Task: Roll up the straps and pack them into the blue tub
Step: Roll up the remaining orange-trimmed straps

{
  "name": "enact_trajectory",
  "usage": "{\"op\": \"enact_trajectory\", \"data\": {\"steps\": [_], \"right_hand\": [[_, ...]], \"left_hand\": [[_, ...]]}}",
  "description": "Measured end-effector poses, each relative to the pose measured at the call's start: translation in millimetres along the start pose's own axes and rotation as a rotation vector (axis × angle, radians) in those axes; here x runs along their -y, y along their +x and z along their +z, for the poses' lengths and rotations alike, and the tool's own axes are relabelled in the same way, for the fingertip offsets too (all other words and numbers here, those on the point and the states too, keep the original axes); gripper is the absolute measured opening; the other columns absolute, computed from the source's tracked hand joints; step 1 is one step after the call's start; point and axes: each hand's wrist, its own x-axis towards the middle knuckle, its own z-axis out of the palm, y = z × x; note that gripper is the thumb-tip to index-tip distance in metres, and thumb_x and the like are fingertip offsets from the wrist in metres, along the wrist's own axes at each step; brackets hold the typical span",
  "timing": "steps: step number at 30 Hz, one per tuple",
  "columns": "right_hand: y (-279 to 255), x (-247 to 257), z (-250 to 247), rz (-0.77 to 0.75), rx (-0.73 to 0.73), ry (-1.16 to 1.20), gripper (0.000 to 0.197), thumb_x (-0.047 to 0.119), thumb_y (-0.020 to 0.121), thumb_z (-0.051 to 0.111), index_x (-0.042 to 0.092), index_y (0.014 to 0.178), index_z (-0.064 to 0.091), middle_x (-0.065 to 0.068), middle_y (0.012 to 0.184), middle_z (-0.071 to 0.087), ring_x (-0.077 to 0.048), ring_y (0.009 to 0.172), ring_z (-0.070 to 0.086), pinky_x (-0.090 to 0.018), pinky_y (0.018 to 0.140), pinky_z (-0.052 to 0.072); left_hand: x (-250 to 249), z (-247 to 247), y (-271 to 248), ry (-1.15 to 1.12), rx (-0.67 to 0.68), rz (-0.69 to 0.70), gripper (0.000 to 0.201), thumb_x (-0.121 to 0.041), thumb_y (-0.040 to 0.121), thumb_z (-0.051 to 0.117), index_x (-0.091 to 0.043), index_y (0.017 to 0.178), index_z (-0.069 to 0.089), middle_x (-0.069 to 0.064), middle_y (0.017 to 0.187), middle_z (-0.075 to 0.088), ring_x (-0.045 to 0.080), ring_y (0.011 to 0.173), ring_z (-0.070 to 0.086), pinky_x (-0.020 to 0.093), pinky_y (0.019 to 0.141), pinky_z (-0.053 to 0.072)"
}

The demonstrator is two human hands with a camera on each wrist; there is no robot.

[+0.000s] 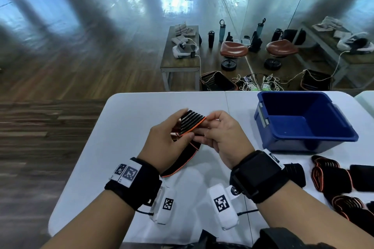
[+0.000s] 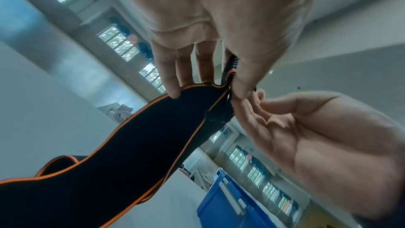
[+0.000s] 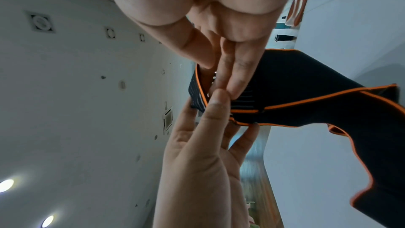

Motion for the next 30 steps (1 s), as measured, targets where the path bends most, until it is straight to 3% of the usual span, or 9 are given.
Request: {"op": "enact_trajectory", "data": {"steps": [3,5,7,10,16,19,23,27,30], "right_hand": [[1,7,-1,-0.068,-0.031,-0.231,0.035,-0.024,0.085,0.044,0.011,0.086,0.051,-0.011,0.087,0.074,-0.024,0.078,0.07,-0.032,0.066,0.057],[1,9,-4,-0.2,-0.091,-0.516,0.037,-0.016,0.083,0.05,0.018,0.075,0.06,-0.006,0.087,0.071,-0.016,0.073,0.063,-0.031,0.068,0.052],[1,9,-6,-0.269,-0.119,-0.768,0.038,-0.006,0.082,0.059,0.028,0.067,0.066,0.002,0.099,0.064,-0.011,0.085,0.062,-0.025,0.079,0.048],[-1,7,-9,-0.263,-0.047,-0.845,0.032,0.003,0.083,0.067,0.034,0.073,0.071,0.01,0.114,0.059,-0.003,0.109,0.058,-0.021,0.088,0.045],[-2,7,-4,-0.342,-0.002,-0.691,0.022,0.003,0.085,0.072,0.025,0.083,0.069,0.007,0.079,0.067,-0.009,0.075,0.062,-0.025,0.074,0.051],[0,6,-1,-0.355,-0.053,-0.585,0.02,0.003,0.085,0.071,0.022,0.087,0.068,0.005,0.085,0.068,-0.011,0.08,0.064,-0.029,0.078,0.052],[2,3,-1,-0.348,-0.095,-0.556,0.018,0.006,0.086,0.066,0.023,0.09,0.064,0.001,0.093,0.068,-0.016,0.09,0.065,-0.035,0.087,0.053],[1,1,10,-0.341,-0.082,-0.538,0.017,0.001,0.09,0.059,0.019,0.091,0.06,0.004,0.093,0.065,-0.007,0.09,0.06,-0.027,0.089,0.049],[4,3,9,-0.313,-0.083,-0.498,0.012,0.008,0.086,0.056,0.017,0.092,0.06,0.001,0.097,0.065,-0.011,0.095,0.061,-0.031,0.091,0.049]], "left_hand": [[-3,-1,5,-0.042,-0.096,-0.018,0.047,-0.013,0.094,0.064,-0.036,0.133,0.057,-0.01,0.069,0.066,0.007,0.065,0.062,0.029,0.068,0.053],[-10,-3,8,-0.06,-0.151,-0.03,0.038,-0.013,0.097,0.058,-0.036,0.126,0.057,0.006,0.057,0.055,0.025,0.057,0.053,0.037,0.059,0.046],[-16,-5,13,-0.108,-0.186,-0.051,0.03,-0.013,0.098,0.054,-0.037,0.116,0.058,0.014,0.058,0.056,0.035,0.058,0.052,0.044,0.059,0.047],[-24,-9,19,-0.216,-0.201,-0.05,0.022,-0.015,0.098,0.051,-0.035,0.107,0.055,0.016,0.061,0.06,0.039,0.055,0.054,0.053,0.056,0.051],[-38,-10,20,-0.35,-0.228,-0.034,0.016,-0.035,0.098,0.054,-0.034,0.108,0.041,0.012,0.073,0.068,0.027,0.059,0.06,0.053,0.058,0.05],[-34,-6,10,-0.42,-0.158,-0.062,0.029,-0.039,0.089,0.063,-0.035,0.106,0.04,0.011,0.082,0.071,0.037,0.064,0.062,0.057,0.059,0.052],[-23,6,-3,-0.403,-0.081,0.005,0.025,-0.036,0.091,0.059,-0.031,0.103,0.038,0.0,0.087,0.062,0.024,0.07,0.057,0.056,0.06,0.049],[-32,17,-6,-0.4,0.01,-0.016,0.02,-0.037,0.09,0.054,-0.03,0.104,0.042,0.006,0.1,0.059,0.027,0.087,0.057,0.054,0.078,0.05],[-31,15,-3,-0.433,0.069,-0.055,0.02,-0.024,0.087,0.056,-0.029,0.104,0.049,0.001,0.102,0.061,0.018,0.092,0.057,0.05,0.084,0.049]]}}
